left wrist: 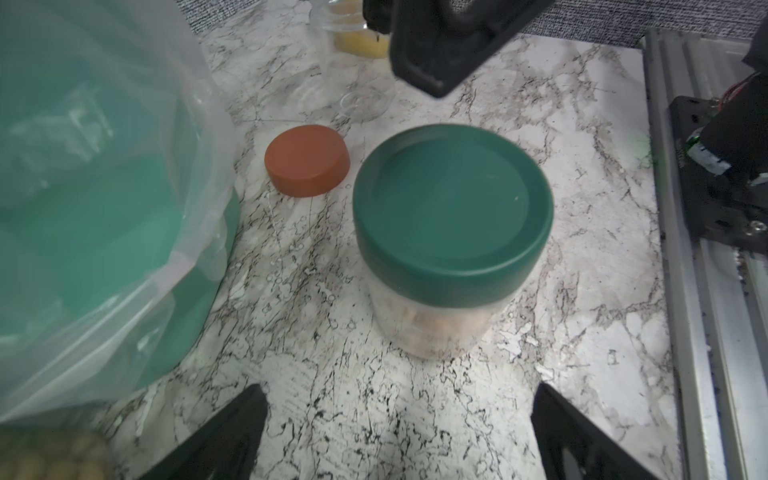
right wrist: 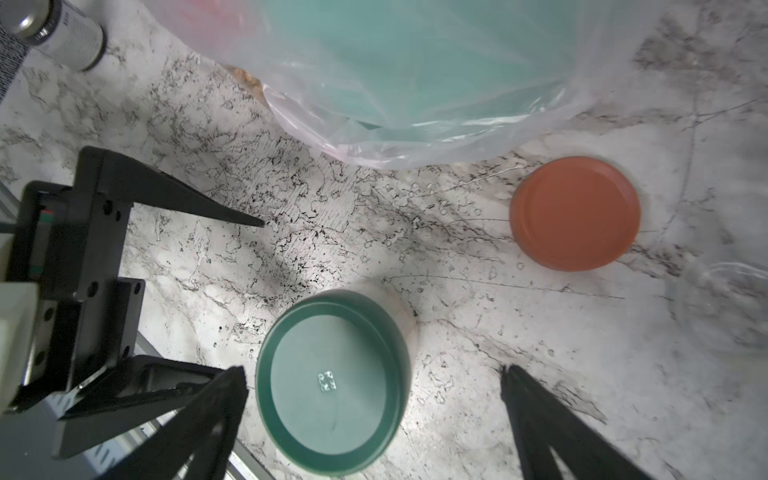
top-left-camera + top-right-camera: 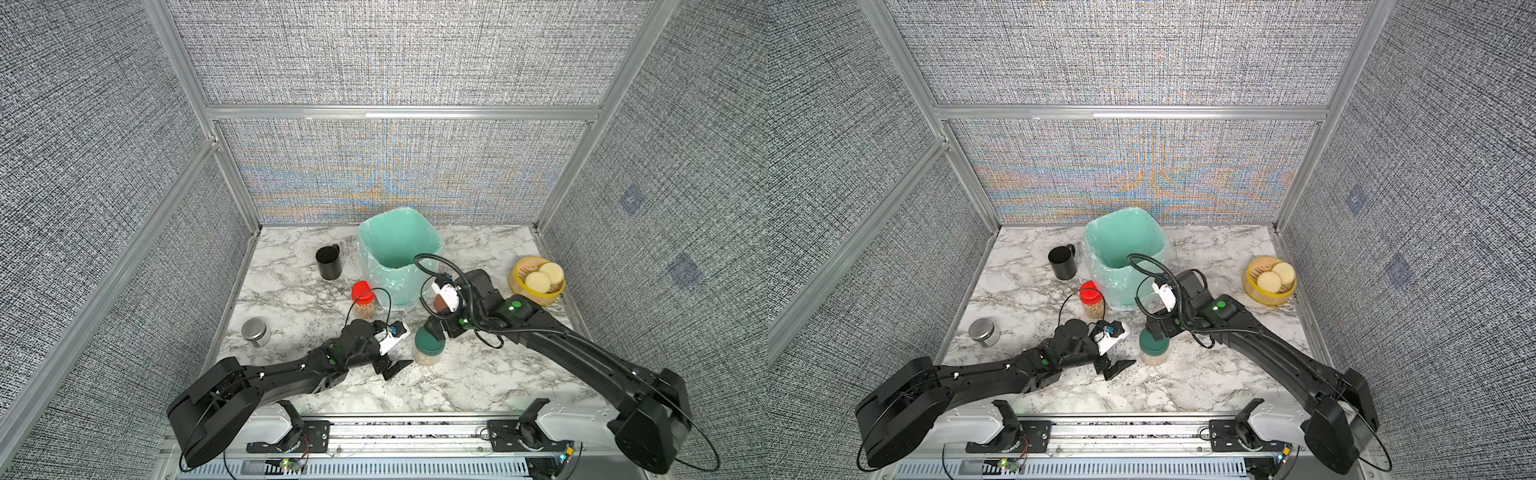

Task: Empty moldy peanuts from jars
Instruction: Pick up the jar from the center of the board.

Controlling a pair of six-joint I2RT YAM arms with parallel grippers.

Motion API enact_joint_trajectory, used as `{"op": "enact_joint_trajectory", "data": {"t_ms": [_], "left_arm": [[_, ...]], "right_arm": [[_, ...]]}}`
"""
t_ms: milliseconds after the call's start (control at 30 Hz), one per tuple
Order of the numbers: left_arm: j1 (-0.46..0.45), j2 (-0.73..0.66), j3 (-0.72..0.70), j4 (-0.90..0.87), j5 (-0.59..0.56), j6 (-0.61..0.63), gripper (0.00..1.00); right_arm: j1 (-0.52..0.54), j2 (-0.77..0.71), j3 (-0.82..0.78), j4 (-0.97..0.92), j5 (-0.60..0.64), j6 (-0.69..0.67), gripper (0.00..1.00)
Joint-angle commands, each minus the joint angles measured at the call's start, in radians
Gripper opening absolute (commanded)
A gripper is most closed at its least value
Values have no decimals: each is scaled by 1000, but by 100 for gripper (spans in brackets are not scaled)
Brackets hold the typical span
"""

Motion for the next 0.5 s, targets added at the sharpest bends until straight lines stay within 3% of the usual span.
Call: {"op": "enact_joint_trajectory", "data": {"t_ms": [0, 267, 467], "left_arm": [[0, -17, -31, 120, -57, -43, 100], [0, -96, -94, 122, -157, -66, 100], [1, -204, -126, 68, -209, -66, 100]], "right_arm": [[50, 59, 35, -28, 56, 50, 98], [156, 198, 130, -137, 142, 74, 98], [177, 216, 156, -197, 210, 87, 98]]}}
